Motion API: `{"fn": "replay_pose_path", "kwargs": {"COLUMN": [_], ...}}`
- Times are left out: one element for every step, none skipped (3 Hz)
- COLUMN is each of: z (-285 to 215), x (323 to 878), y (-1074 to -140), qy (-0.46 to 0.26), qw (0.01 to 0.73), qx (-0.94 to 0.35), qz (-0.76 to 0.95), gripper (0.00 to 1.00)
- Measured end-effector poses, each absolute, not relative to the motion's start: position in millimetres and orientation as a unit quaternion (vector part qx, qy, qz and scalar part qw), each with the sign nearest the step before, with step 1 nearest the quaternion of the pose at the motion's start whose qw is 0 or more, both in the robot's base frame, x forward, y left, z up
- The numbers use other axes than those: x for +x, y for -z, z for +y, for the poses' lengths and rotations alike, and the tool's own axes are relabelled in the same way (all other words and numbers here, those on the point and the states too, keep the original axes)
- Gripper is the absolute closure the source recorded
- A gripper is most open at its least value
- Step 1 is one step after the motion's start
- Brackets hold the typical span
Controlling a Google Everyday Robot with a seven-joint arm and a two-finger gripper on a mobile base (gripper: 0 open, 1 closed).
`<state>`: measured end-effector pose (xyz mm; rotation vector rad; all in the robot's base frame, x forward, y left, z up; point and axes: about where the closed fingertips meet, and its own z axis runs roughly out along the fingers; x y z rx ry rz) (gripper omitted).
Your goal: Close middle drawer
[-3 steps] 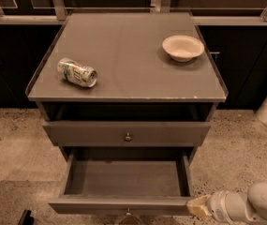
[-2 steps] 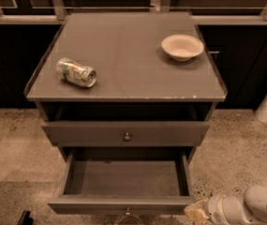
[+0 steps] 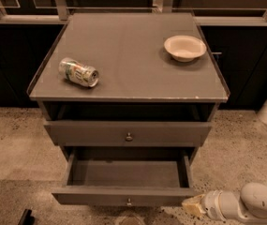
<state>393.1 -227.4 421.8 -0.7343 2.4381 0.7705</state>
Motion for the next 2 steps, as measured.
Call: {"fn": "replay_pose_path", "kwargs": {"z": [-219.1, -218.8], "x": [440.9, 438.9], "y": [-425.5, -425.5], "qy": [-0.260, -0.260], "qw": [0.287, 0.287], "qx": [-0.266, -0.266], "qz": [0.883, 0.883], "gripper": [1.00, 1.00]}}
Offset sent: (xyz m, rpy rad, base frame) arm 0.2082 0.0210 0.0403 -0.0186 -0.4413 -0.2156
